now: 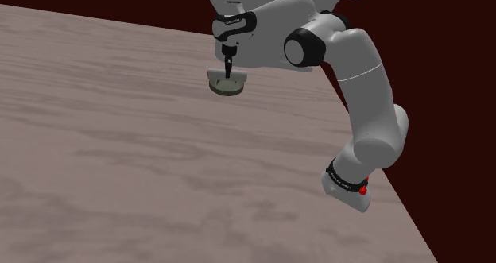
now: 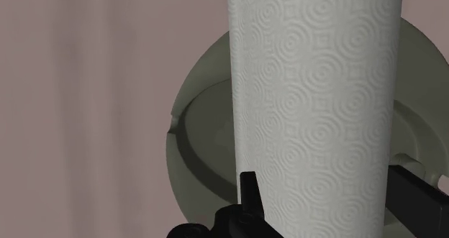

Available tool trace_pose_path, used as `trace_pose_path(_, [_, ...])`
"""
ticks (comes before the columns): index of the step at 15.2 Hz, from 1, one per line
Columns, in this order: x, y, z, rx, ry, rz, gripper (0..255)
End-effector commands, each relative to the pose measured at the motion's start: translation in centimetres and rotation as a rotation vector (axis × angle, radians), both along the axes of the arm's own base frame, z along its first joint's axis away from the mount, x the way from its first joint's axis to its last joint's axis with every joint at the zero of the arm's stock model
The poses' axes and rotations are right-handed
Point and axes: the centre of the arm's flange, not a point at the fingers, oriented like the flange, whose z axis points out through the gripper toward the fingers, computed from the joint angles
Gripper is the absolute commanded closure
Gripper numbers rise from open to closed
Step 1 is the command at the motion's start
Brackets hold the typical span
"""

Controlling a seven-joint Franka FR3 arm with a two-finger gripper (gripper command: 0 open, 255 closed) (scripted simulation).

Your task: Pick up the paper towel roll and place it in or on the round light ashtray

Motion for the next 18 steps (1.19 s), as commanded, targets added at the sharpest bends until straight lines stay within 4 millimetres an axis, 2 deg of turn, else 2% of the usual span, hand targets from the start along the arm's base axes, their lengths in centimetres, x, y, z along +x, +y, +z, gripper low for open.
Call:
trace_pose_path(1, [0.0,0.0,-0.1,0.001,0.002,0.000,255])
trace_pose_path(2, [0.0,0.0,-0.1,0.000,0.002,0.000,0])
trace_pose_path(7, [0.0,0.0,-0.1,0.001,0.002,0.000,0])
trace_pose_path(11, [0.1,-0.1,4.9,0.001,0.002,0.000,0])
trace_pose_path(18, [0.1,-0.1,4.9,0.001,0.002,0.000,0])
